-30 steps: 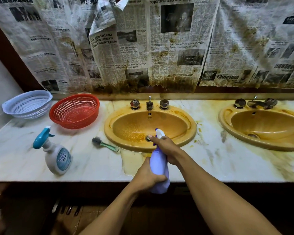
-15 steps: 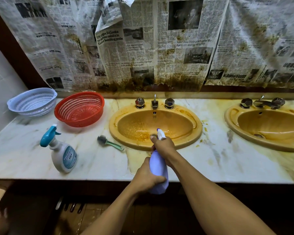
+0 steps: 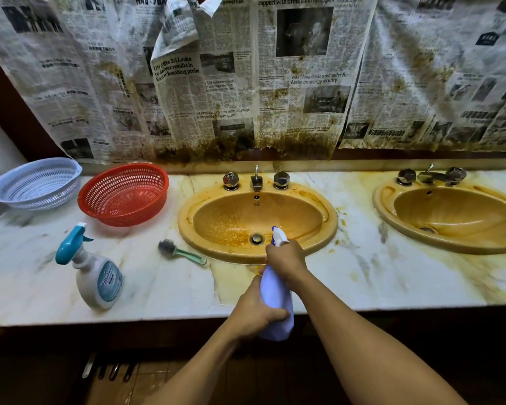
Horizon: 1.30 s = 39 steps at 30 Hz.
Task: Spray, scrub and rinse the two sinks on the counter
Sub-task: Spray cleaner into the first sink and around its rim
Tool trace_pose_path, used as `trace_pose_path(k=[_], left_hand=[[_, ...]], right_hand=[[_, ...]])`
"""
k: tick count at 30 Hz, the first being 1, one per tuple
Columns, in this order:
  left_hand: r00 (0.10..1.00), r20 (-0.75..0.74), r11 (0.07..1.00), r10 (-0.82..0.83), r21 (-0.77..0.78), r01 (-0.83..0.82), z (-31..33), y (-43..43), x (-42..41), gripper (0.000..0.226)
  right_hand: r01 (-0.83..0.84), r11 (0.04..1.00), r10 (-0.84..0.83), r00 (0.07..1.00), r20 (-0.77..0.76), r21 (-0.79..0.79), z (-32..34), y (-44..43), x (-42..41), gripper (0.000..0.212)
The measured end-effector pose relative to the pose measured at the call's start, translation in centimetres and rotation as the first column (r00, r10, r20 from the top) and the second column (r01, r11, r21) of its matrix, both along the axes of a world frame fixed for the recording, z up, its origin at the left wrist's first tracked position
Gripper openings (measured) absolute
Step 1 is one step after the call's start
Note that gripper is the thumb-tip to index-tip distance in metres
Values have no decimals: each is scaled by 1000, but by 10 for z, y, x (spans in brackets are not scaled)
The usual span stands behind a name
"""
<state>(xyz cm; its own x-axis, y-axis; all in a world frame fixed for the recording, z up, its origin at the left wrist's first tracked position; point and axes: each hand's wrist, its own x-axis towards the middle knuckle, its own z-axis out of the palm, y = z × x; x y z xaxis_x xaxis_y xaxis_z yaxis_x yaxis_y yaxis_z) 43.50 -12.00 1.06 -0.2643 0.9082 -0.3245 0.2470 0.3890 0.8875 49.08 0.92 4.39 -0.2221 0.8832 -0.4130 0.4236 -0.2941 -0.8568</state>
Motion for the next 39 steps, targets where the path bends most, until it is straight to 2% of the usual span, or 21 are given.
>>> trace_pose_path(k=[3, 5, 7, 10, 12, 14, 16, 18, 19, 22, 23, 27, 30, 32, 34, 35, 37, 39], left_hand=[[1000, -8, 999, -30, -22, 30, -1, 2, -1, 94], [999, -7, 999, -44, -19, 43, -1, 4, -1, 96], [998, -5, 998, -62, -8, 62, -2, 6, -4, 98], [993, -30, 994, -113, 3, 113, -3, 10, -9, 98], [990, -50, 991, -135, 3, 135, -3, 11, -11, 97], [988, -60, 989, -145, 0, 146, -2, 11, -12, 97], [987, -59, 989, -148, -9, 148, -4, 9, -14, 97], [988, -60, 990, -142, -6, 142, -6, 8, -16, 99], [988, -60, 990, -139, -6, 139, -7, 8, -18, 100], [993, -39, 994, -110, -6, 110, -10, 7, -23, 98], [994, -32, 995, -101, -6, 100, -9, 7, -24, 97], [998, -16, 998, -63, -11, 62, -7, 10, -30, 97], [996, 7, 995, -88, -44, 89, 0, 12, -31, 89], [988, 31, 985, -154, -75, 156, 0, 14, -31, 94], [971, 168, 980, -172, -75, 187, 2, 16, -36, 96], [946, 306, 990, -106, -56, 129, 5, 19, -39, 90], [854, 515, 997, 72, -20, -72, 16, 28, -46, 66], [825, 545, 981, 148, 23, -191, 30, 42, -50, 50]], right_hand=[[26, 997, -33, 995, 98, 68, 4, -2, 3, 16], [-17, 995, 4, 991, 132, 101, 5, 1, 5, 17], [-86, 995, 86, 996, -11, 42, 3, 5, 9, 41], [-182, 976, 136, 936, -325, -117, 5, 7, 19, 40], [-177, 980, 125, 908, -400, -95, 7, 5, 21, 51], [-112, 990, 80, 946, -314, -86, 7, 5, 17, 56], [-10, 995, -8, 982, -189, -97, 2, 5, 11, 42], [33, 996, -45, 989, -144, -80, -1, 2, 8, 28], [20, 998, -29, 987, -161, -59, -1, 1, 7, 30], [-104, 994, 93, 961, -259, -32, 0, -3, 5, 65], [-150, 988, 135, 954, -267, -35, 4, -5, 6, 66], [-196, 977, 166, 946, -278, -84, 2, -13, 18, 25], [-118, 993, 106, 943, -316, -20, -9, -18, 25, 26], [-98, 994, 109, 950, -292, 54, -11, -19, 30, 28], [-132, 986, 152, 962, -227, 103, -10, -17, 35, 39], [-157, 980, 178, 964, -197, 119, -11, -15, 40, 44], [-211, 967, 230, 963, -139, 141, -9, -10, 52, 42], [-296, 944, 312, 945, -101, 149, -8, -3, 64, 42]])
